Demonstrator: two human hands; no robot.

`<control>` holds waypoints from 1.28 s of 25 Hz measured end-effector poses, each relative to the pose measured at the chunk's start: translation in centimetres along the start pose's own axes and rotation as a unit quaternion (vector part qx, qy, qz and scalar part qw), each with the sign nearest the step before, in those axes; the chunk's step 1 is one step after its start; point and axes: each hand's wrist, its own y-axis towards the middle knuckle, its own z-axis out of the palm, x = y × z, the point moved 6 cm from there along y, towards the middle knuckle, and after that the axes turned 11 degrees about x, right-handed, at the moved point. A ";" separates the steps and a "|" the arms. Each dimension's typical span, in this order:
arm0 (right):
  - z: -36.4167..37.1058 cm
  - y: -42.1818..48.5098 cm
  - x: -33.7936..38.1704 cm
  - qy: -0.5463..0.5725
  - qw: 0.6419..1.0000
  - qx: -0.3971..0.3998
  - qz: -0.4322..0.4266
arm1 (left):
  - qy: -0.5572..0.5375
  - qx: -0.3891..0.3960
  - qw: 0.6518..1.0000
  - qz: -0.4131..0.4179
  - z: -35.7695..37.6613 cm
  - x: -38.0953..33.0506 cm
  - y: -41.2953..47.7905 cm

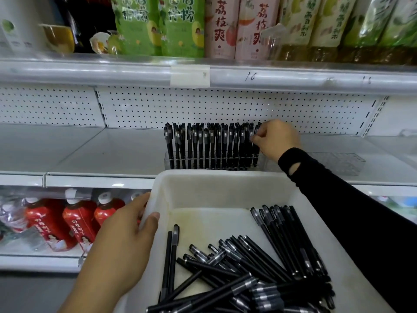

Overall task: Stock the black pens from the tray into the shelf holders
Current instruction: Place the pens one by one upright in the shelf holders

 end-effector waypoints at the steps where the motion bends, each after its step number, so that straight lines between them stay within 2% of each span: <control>1: -0.9 -1.7 1.4 -0.001 0.999 -0.018 -0.036 | 0.001 0.000 1.000 -0.001 0.0 0.0 0.0; 3: -1.6 -5.3 3.6 -0.015 0.997 0.009 -0.080 | 0.001 -0.001 1.000 0.000 0.0 -0.2 -0.1; 5: -0.4 -8.1 4.4 -0.101 0.985 0.117 -0.075 | 0.004 -0.005 1.000 0.003 0.0 -0.4 -0.1; 7: 2.5 -10.2 3.7 -0.217 0.940 0.259 -0.048 | 0.004 -0.006 1.000 0.006 0.1 -0.4 -0.2; 9: 5.1 -11.7 3.3 -0.288 0.890 0.349 -0.052 | 0.004 -0.005 1.000 0.004 0.1 -0.4 -0.2; 13: 7.8 -12.3 3.3 -0.304 0.862 0.400 -0.070 | -0.006 -0.002 1.000 0.000 0.0 -0.4 -0.2; 16: 8.4 -12.7 3.4 -0.284 0.861 0.413 -0.080 | -0.012 -0.004 1.000 0.001 -0.1 -0.3 -0.3; 20: 7.9 -12.7 2.6 -0.210 0.873 0.439 -0.038 | -0.014 -0.005 1.000 0.008 -0.2 -0.4 -0.4; 23: 7.8 -13.2 2.2 -0.163 0.859 0.485 -0.017 | -0.009 -0.011 1.000 0.009 -0.1 -0.5 -0.4; 25: 6.8 -13.0 2.6 -0.116 0.870 0.477 -0.031 | -0.003 -0.012 1.000 0.009 -0.1 -0.6 -0.6; 27: 4.2 -11.9 3.7 -0.002 0.903 0.425 -0.060 | 0.001 -0.011 1.000 0.011 -0.1 -0.5 -0.4; 30: -0.8 -8.7 4.5 0.190 0.942 0.268 -0.069 | 0.004 -0.003 1.000 0.005 0.0 -0.3 -0.2; 32: -2.9 -6.6 3.5 0.284 0.945 0.157 -0.046 | 0.007 0.000 1.000 0.003 0.0 -0.2 -0.2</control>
